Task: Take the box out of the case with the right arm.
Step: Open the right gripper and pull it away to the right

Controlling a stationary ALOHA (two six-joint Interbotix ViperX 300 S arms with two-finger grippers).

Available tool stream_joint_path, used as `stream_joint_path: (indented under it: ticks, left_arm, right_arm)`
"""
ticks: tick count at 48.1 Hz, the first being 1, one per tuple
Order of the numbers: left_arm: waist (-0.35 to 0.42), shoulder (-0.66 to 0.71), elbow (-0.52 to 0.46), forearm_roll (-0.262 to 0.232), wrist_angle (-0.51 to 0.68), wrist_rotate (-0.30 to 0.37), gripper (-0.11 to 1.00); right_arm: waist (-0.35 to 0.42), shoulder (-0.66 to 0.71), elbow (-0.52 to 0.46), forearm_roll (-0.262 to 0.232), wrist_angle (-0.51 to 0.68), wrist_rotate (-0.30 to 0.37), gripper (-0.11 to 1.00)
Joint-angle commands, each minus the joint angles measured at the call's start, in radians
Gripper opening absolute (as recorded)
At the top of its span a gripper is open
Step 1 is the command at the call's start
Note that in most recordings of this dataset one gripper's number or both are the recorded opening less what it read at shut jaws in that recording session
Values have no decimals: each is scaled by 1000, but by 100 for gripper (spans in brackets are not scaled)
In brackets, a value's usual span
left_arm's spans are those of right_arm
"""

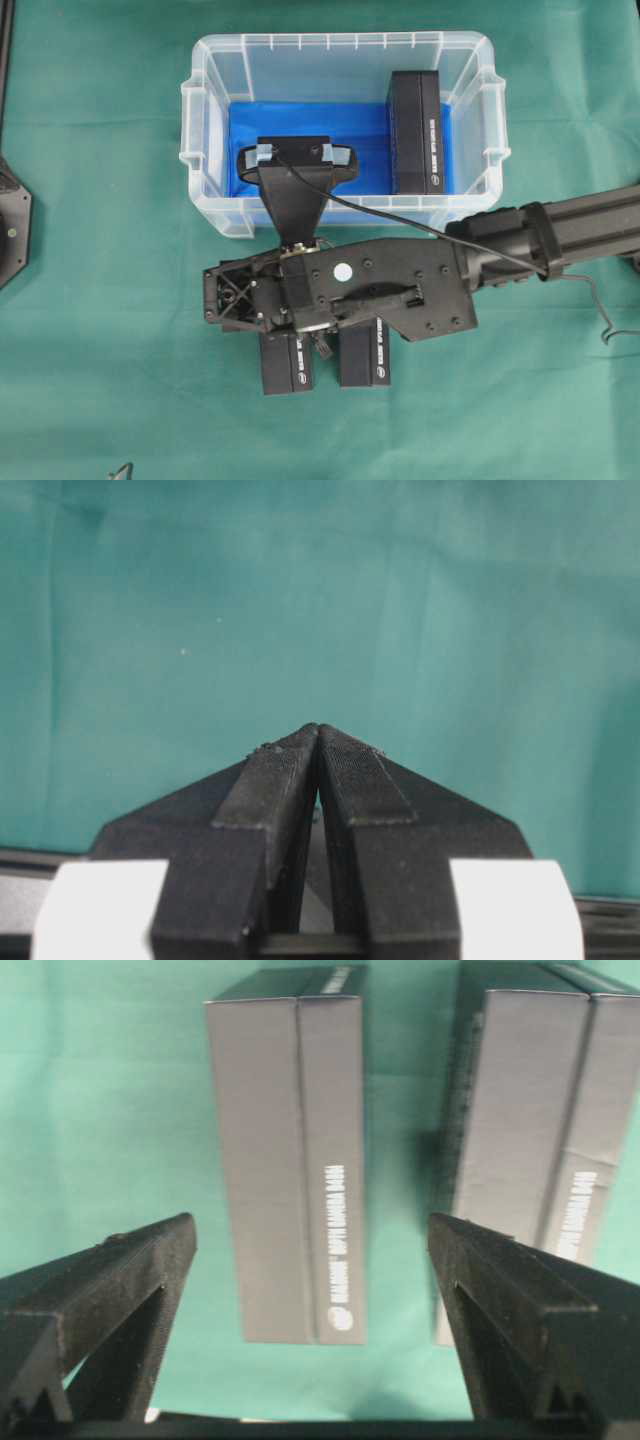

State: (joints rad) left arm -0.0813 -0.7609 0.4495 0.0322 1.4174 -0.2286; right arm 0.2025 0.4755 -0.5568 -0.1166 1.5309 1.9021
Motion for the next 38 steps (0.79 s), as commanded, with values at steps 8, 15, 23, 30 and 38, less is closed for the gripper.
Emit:
stream_joint_path:
  ticks: [8, 15, 23, 30, 38]
  left_arm:
    - [3, 3, -23, 3, -3, 0, 0]
    - [3, 2, -23, 3, -3, 0, 0]
    - [3, 2, -23, 3, -2, 2, 0]
    - [3, 0, -21, 3, -3, 3, 0]
    - [3, -2, -21, 3, -2, 3, 0]
  right_arm:
    - [26, -153, 97, 5, 52, 8, 89]
    - [44, -255, 225, 5, 25, 17, 89]
    - [72, -388, 405, 5, -3, 38, 89]
    - [106, -526, 584, 5, -41, 83, 89]
    - [158, -690, 779, 5, -81, 144, 89]
